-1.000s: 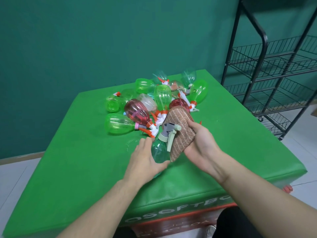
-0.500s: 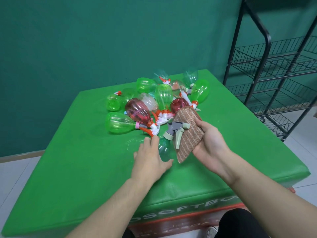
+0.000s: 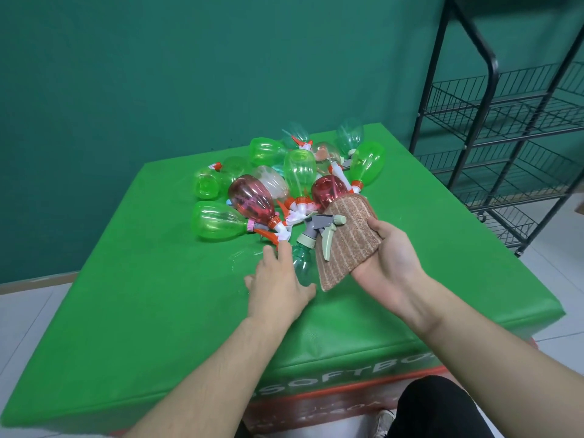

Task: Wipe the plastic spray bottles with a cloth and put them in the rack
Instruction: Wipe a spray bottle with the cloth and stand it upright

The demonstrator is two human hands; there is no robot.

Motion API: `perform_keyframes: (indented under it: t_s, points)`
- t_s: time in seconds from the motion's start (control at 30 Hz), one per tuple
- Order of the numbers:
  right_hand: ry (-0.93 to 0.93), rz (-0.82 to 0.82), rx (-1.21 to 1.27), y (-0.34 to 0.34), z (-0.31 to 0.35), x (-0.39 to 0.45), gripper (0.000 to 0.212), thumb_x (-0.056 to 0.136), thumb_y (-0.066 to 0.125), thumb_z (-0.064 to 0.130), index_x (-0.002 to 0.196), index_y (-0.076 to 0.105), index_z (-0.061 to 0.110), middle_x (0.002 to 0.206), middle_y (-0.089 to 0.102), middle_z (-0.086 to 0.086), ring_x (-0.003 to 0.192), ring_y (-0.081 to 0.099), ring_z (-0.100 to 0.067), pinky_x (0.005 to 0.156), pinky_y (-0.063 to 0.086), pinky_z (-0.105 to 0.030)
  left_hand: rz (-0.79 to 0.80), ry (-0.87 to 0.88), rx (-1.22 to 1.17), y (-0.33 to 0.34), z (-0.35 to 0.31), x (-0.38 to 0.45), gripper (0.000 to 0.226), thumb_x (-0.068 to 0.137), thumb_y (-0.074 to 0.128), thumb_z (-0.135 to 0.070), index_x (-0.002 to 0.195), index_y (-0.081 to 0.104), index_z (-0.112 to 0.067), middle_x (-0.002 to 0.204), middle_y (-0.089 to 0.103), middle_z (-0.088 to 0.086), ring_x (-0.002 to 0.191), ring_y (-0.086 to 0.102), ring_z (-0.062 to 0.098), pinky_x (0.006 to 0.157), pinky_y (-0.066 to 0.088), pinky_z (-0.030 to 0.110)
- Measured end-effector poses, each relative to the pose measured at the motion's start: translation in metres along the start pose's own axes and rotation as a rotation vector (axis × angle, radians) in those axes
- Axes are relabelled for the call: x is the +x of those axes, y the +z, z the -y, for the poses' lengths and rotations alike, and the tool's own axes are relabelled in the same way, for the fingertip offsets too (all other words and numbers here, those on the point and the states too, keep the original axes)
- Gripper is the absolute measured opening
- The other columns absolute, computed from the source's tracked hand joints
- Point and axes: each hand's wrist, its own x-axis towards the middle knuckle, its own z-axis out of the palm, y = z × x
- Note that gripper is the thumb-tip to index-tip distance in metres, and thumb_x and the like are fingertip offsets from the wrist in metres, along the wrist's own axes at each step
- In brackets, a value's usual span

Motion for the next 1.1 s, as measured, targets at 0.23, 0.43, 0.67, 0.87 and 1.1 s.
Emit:
perform_keyframes:
  t_s: [0.23,0.43,0.67,0.87,1.1]
  points:
    - [0.021,0.006,-0.056,-0.007,-0.009,-0.023,0.038,0.110,0.031,0.023,0.129,0.059,0.005,0.120,0.072,-0.018,0.106,0.068,-0.028,0.094,0.053,-0.047,-0.036,-0.060,-0.042,-0.001,0.001,0.001,0.084,0.072,0.078,-0.070,0.119,0.031,-0.020,0.109,0.045,0.001,0.095,0.052,0.021,0.085,0.051,0.048]
    - [0.093,-0.021,-0.151,-0.009,-0.006,-0.033,0.037,0.110,0.030,0.023,0.124,0.058,0.004,0.109,0.075,-0.019,0.099,0.067,-0.028,0.098,0.051,-0.049,-0.046,-0.008,-0.085,-0.002,0.005,-0.005,0.086,0.069,0.081,-0.068,0.125,0.034,-0.024,0.111,0.052,0.000,0.101,0.054,0.021,0.090,0.053,0.050]
    - [0.015,-0.032,-0.211,-0.020,0.005,-0.041,0.034,0.110,0.033,0.026,0.125,0.056,0.007,0.105,0.077,-0.013,0.094,0.072,-0.023,0.090,0.052,-0.048,-0.068,0.061,-0.095,-0.011,0.020,-0.012,0.103,0.072,0.071,-0.076,0.152,0.030,-0.028,0.137,0.055,-0.002,0.121,0.057,0.018,0.099,0.051,0.041]
    - [-0.108,-0.019,-0.213,-0.020,0.024,-0.040,0.029,0.102,0.046,0.007,0.130,0.053,0.005,0.117,0.073,-0.017,0.110,0.071,-0.029,0.099,0.053,-0.048,-0.066,0.157,-0.052,-0.021,0.039,-0.020,0.091,0.084,0.065,-0.070,0.156,0.028,-0.029,0.143,0.050,-0.003,0.127,0.052,0.016,0.107,0.044,0.034]
    - [-0.192,-0.059,-0.342,-0.010,0.025,-0.034,0.024,0.097,0.054,-0.003,0.120,0.060,0.001,0.111,0.075,-0.016,0.102,0.073,-0.025,0.096,0.055,-0.039,0.020,0.156,-0.185,-0.020,0.047,-0.017,0.090,0.084,0.076,-0.048,0.155,0.029,-0.020,0.147,0.044,0.000,0.132,0.042,0.014,0.117,0.034,0.034]
